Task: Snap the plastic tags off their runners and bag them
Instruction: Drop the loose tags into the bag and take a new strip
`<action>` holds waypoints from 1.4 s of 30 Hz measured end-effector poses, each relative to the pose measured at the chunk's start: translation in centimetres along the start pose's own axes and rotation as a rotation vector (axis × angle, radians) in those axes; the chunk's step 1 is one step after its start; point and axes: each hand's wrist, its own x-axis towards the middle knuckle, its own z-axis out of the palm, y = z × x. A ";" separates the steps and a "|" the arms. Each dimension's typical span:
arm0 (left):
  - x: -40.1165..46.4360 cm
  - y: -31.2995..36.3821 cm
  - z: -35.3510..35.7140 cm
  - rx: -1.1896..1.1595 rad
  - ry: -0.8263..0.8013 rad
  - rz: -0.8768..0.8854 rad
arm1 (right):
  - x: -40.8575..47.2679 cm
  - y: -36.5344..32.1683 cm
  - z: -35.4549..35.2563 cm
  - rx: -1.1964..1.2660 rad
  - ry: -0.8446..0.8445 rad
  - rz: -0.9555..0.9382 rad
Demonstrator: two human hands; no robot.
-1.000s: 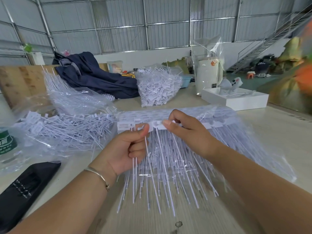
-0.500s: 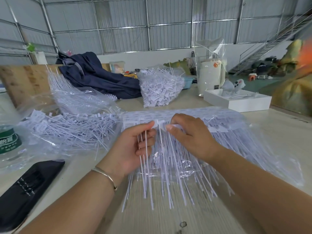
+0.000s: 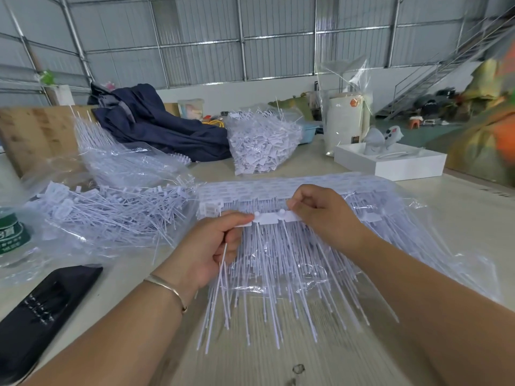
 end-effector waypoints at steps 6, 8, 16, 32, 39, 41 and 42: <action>-0.1 0.3 0.2 0.012 -0.024 0.027 | -0.1 -0.5 -0.4 0.085 -0.004 -0.009; -0.3 0.5 0.3 0.043 -0.050 0.035 | -0.1 -0.5 -0.5 0.092 -0.010 -0.001; -1.5 1.3 -0.1 0.254 -0.373 -0.158 | 0.0 -0.8 -0.8 0.003 -0.188 0.012; -1.3 1.2 1.2 1.032 0.042 0.060 | -0.8 -1.9 -0.1 -0.564 -0.092 -0.241; 0.0 1.5 -1.5 0.088 0.215 0.131 | 0.0 -1.3 -1.9 -0.354 0.293 -0.109; 0.0 1.4 -1.1 -0.038 0.113 0.064 | -0.2 -1.1 -1.2 -0.326 0.223 -0.099; 0.0 1.2 -0.8 -0.051 0.089 0.032 | -0.3 -1.0 -0.8 -0.321 0.169 -0.100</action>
